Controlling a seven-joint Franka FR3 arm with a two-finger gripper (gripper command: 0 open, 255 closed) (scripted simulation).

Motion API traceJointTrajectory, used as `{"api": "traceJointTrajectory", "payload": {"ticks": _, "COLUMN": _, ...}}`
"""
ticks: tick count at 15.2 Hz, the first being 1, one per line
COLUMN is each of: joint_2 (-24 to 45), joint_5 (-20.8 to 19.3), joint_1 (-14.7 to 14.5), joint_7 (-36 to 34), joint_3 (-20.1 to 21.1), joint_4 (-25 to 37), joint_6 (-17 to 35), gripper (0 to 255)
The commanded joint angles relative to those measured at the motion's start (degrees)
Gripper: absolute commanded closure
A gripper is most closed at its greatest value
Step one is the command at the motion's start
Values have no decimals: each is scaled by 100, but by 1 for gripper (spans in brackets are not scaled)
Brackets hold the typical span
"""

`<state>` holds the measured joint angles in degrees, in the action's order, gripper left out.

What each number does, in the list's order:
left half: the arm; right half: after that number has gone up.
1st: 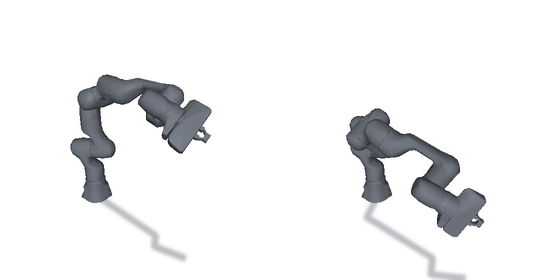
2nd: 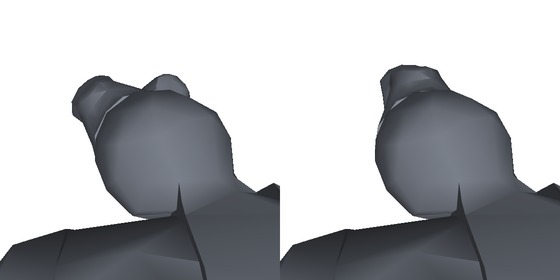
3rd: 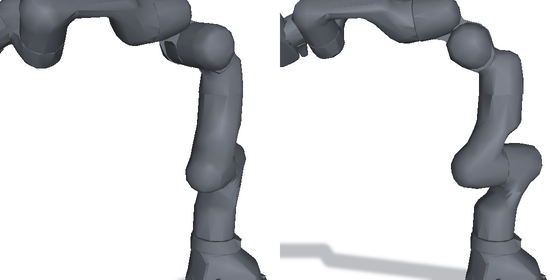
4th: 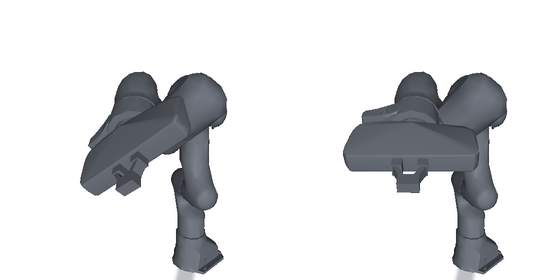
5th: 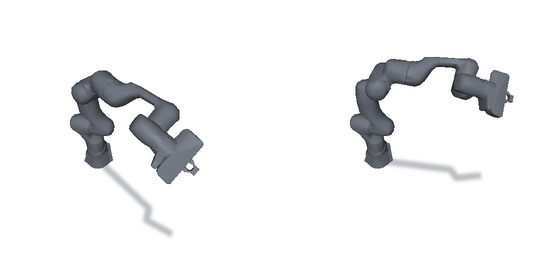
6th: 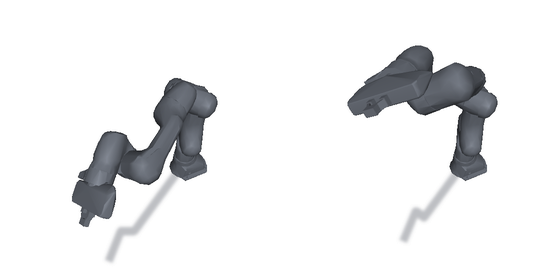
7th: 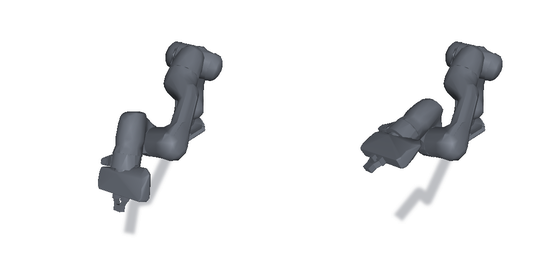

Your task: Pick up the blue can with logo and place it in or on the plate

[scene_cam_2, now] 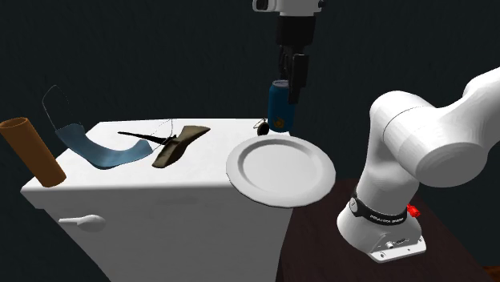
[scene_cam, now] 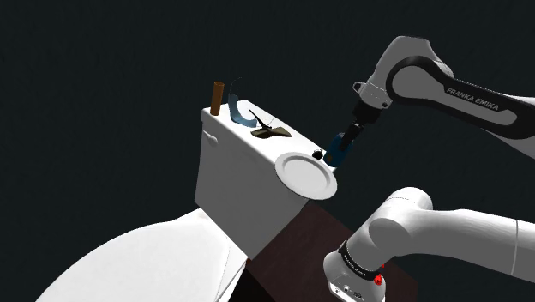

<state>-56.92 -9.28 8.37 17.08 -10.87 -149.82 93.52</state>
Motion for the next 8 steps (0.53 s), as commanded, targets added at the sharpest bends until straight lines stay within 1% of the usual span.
{"api": "traceJointTrajectory", "payload": {"ticks": 1, "joint_2": 0, "joint_5": 0, "joint_1": 0, "joint_7": 0, "joint_3": 0, "joint_4": 0, "joint_6": 0, "gripper": 0}}
{"api": "traceJointTrajectory", "payload": {"ticks": 2, "joint_2": 0, "joint_5": 0, "joint_1": 0, "joint_7": 0, "joint_3": 0, "joint_4": 0, "joint_6": 0, "gripper": 255}}
{"api": "traceJointTrajectory", "payload": {"ticks": 8, "joint_2": 1, "joint_5": 0, "joint_1": 0, "joint_7": 0, "joint_3": 0, "joint_4": 0, "joint_6": 0, "gripper": 255}}
